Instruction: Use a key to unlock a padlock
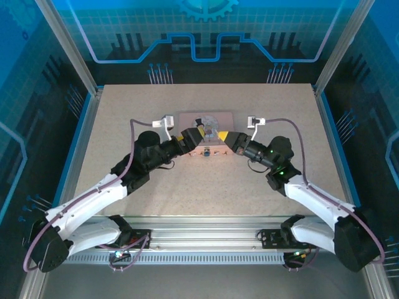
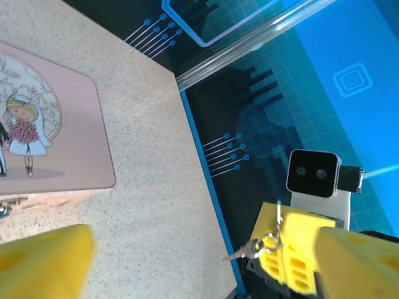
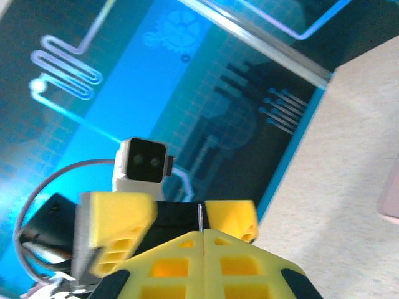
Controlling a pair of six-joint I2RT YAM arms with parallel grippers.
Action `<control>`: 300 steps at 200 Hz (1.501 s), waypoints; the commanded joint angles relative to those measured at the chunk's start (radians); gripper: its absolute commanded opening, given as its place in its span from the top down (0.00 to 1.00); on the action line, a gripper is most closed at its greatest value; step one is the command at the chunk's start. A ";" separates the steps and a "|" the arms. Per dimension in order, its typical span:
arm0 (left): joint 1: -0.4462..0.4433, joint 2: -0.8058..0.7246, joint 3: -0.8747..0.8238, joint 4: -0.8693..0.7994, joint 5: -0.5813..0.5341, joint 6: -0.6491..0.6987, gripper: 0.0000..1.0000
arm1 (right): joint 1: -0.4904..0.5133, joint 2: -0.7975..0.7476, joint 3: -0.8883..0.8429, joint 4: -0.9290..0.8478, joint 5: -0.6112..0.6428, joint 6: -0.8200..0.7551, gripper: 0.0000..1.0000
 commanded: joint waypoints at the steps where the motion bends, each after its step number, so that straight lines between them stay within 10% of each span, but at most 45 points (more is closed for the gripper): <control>1: -0.001 -0.018 -0.043 -0.043 -0.017 0.049 0.01 | -0.056 -0.035 0.085 -0.292 0.040 -0.203 1.00; 72: -0.046 0.143 -0.194 0.158 -0.032 0.226 0.01 | -0.132 0.345 0.497 -0.624 0.225 -0.643 1.00; 170: -0.063 0.691 -0.217 0.814 -0.059 0.382 0.01 | -0.170 1.021 1.136 -0.828 0.284 -0.836 1.00; 300: -0.022 0.935 -0.104 0.973 -0.058 0.410 0.01 | -0.138 1.204 1.261 -0.892 0.287 -0.940 1.00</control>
